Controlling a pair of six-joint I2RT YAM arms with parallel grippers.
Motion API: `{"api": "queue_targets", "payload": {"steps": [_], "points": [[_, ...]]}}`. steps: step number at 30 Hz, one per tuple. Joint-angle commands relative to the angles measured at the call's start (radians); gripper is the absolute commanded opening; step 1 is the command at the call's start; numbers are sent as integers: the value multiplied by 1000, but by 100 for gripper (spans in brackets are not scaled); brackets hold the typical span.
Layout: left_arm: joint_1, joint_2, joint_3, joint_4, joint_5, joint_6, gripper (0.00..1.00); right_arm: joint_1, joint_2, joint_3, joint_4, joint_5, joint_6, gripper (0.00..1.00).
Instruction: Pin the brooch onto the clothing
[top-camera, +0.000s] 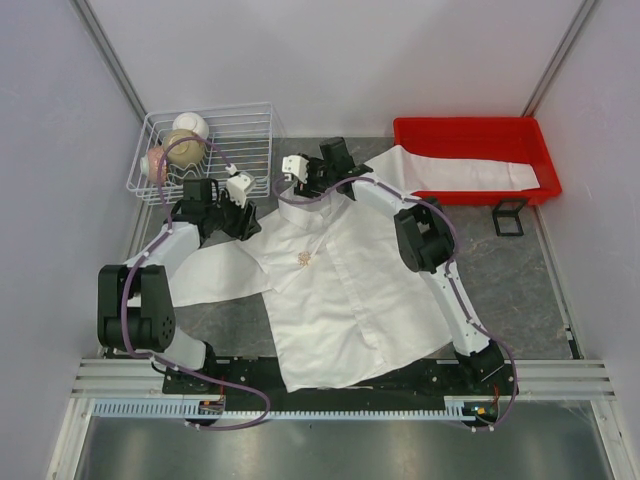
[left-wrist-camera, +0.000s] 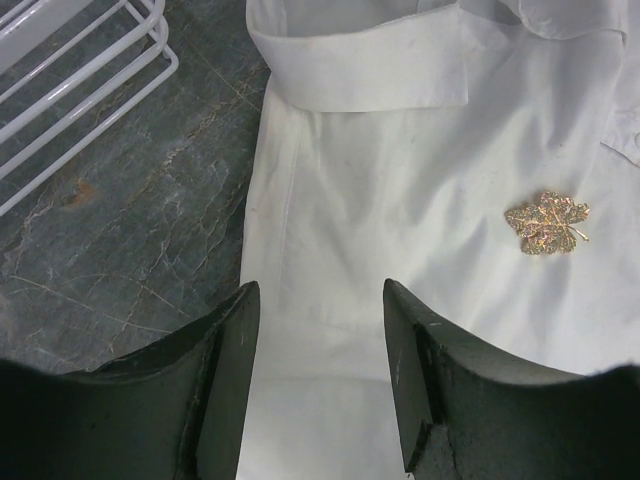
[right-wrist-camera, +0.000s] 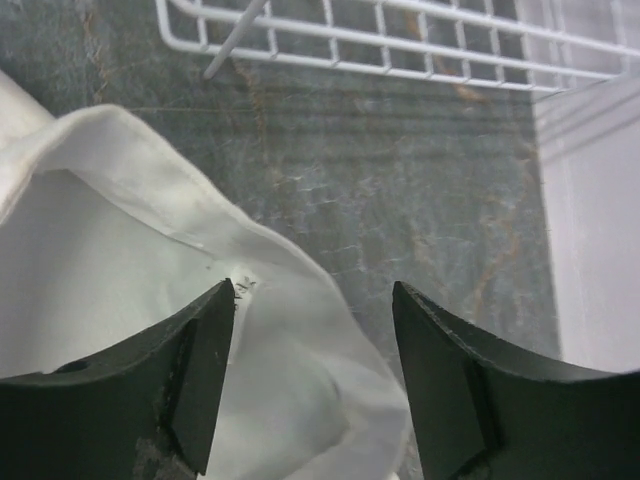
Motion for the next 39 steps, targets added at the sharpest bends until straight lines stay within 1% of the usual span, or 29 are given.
{"api": "queue_targets", "payload": {"steps": [1, 2, 3, 5, 8, 9, 10, 11, 12, 14, 15, 16, 18, 19, 23, 24, 28, 31, 36, 37, 38, 39], "points": [[12, -47, -7, 11, -4, -29, 59, 10, 46, 43, 11, -25, -99, 68], [16, -50, -8, 10, -4, -28, 59, 10, 49, 46, 10, -25, -113, 65], [20, -50, -10, 10, -4, -25, 59, 10, 52, 44, 7, -26, -124, 60], [24, -53, -11, 8, -4, -25, 59, 10, 56, 41, -5, -22, -150, 53], [26, -50, -10, 8, -2, -23, 59, 10, 64, 40, -5, -2, -182, 25], [26, -50, -7, 11, -2, -21, 59, 8, 65, 44, -4, 6, -173, 8], [26, -47, -5, 11, -2, -24, 58, 10, 64, 46, 16, 16, -164, 1], [26, -44, -4, 11, -2, -25, 58, 10, 64, 46, 28, 47, -153, 0], [26, -43, -2, 11, -4, -23, 58, 8, 62, 43, 43, 65, -129, 0], [59, -43, -1, 13, -8, -24, 58, 10, 64, 41, 109, 116, -92, 0], [61, -38, -2, 14, -13, -28, 58, 7, 65, 46, 140, 178, -63, 0], [64, -38, -2, 19, -18, -31, 58, 3, 69, 50, 187, 206, 4, 0], [76, -32, -2, 28, -25, -51, 58, -1, 73, 55, 287, 292, 69, 0], [84, -27, -1, 34, -25, -60, 59, 0, 73, 55, 309, 317, 127, 0], [93, -15, 5, 43, -57, -67, 58, 0, 70, 29, 421, 401, 201, 0], [96, -12, 7, 43, -74, -67, 58, -1, 72, 24, 464, 414, 204, 0], [110, -6, 12, 48, -125, -75, 58, 2, 90, 35, 511, 489, 198, 0], [116, -6, 13, 49, -162, -71, 58, 0, 86, 11, 539, 521, 174, 0], [127, -6, 9, 34, -156, -64, 57, -9, 29, -106, 553, 483, 129, 1], [129, -7, 7, 31, -156, -60, 57, -12, 14, -118, 547, 480, 123, 10], [127, -6, 5, 30, -156, -58, 57, -13, 6, -132, 536, 480, 123, 32], [130, -6, 2, 25, -154, -57, 57, -15, 0, -134, 516, 481, 128, 41]]}}
